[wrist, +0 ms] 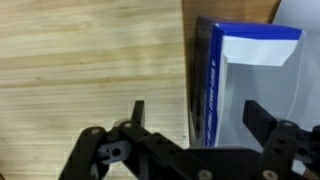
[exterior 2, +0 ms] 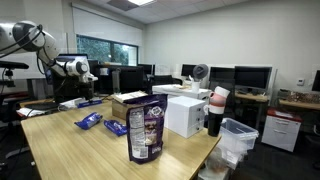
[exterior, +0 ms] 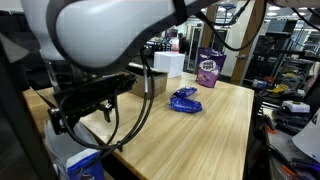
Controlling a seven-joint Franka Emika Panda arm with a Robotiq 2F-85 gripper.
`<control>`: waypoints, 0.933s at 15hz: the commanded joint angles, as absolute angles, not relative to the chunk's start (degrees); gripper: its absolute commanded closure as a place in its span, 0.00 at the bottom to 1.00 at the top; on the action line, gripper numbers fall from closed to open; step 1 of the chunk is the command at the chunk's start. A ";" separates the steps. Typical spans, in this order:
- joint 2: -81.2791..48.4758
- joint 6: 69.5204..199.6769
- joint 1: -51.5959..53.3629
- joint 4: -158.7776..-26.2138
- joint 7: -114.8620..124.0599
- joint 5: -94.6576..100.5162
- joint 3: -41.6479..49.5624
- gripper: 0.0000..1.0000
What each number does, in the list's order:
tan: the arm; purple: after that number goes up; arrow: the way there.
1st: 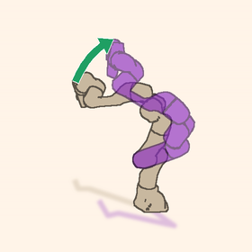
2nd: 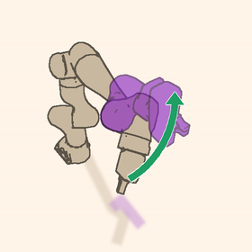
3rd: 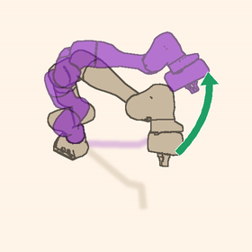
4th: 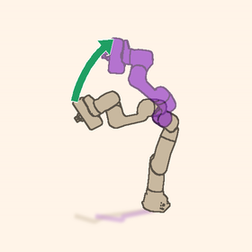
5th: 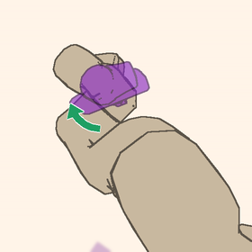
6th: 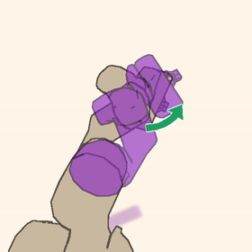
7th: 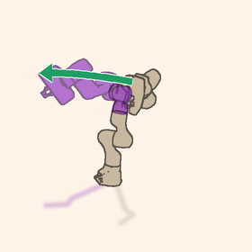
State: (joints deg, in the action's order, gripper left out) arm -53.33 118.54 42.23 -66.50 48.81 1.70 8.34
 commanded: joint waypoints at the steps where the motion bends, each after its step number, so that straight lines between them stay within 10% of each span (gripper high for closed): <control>1: -54.53 116.89 42.82 -64.82 50.45 2.01 8.90 0.00; 13: -56.64 115.02 43.60 -62.28 50.47 1.92 8.96 0.00; 14: -56.72 114.78 43.66 -62.15 50.43 2.06 9.04 0.25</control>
State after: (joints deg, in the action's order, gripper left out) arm -56.04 116.51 43.13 -63.59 48.91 1.70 8.46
